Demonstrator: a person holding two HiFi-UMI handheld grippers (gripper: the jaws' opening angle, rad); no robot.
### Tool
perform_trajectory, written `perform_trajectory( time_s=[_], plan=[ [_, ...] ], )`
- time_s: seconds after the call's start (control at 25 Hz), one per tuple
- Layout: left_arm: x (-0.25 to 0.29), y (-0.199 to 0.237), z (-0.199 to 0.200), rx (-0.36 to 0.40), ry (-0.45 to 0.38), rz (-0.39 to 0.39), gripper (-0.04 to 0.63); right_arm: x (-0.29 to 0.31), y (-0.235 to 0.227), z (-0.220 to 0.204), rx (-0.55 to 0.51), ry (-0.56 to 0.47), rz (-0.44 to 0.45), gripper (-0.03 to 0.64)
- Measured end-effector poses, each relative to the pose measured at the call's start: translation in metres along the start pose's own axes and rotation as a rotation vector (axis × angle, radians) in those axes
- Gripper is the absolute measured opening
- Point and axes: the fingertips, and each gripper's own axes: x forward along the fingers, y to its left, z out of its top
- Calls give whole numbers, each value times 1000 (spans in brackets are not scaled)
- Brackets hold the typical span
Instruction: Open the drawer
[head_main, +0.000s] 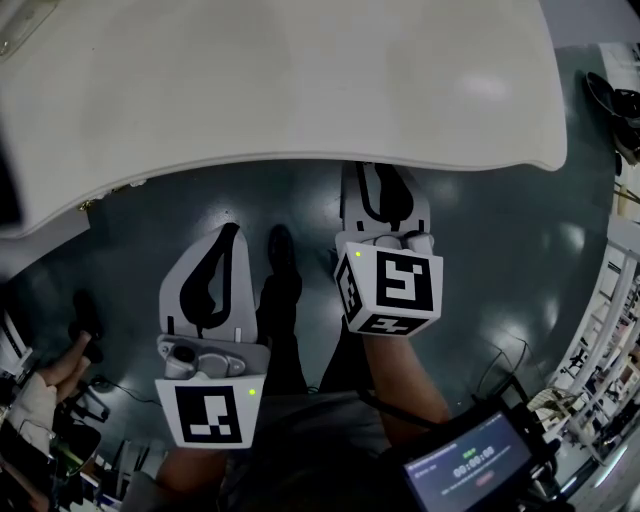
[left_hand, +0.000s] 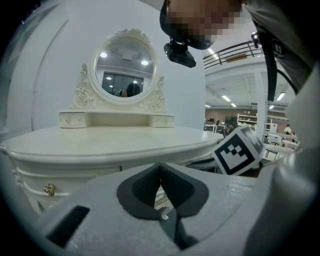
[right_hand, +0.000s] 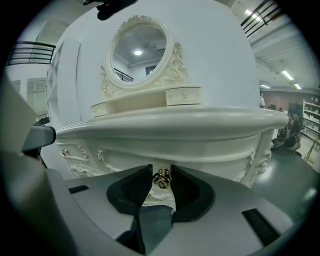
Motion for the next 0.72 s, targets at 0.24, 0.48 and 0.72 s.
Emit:
perform_trajectory(
  time_s=[0.24,0.48,0.72],
  plan=[
    [-8,4,2,0,-8,2,11,-9,7,-4,6,8,-1,115],
    [-7,-1,7,4,-23,-3,11,-18,7,-12,10,13,4,115],
    [-6,-2,10,9,-25,-11,11,-17,8,-13,7,11,5,116]
  ],
)
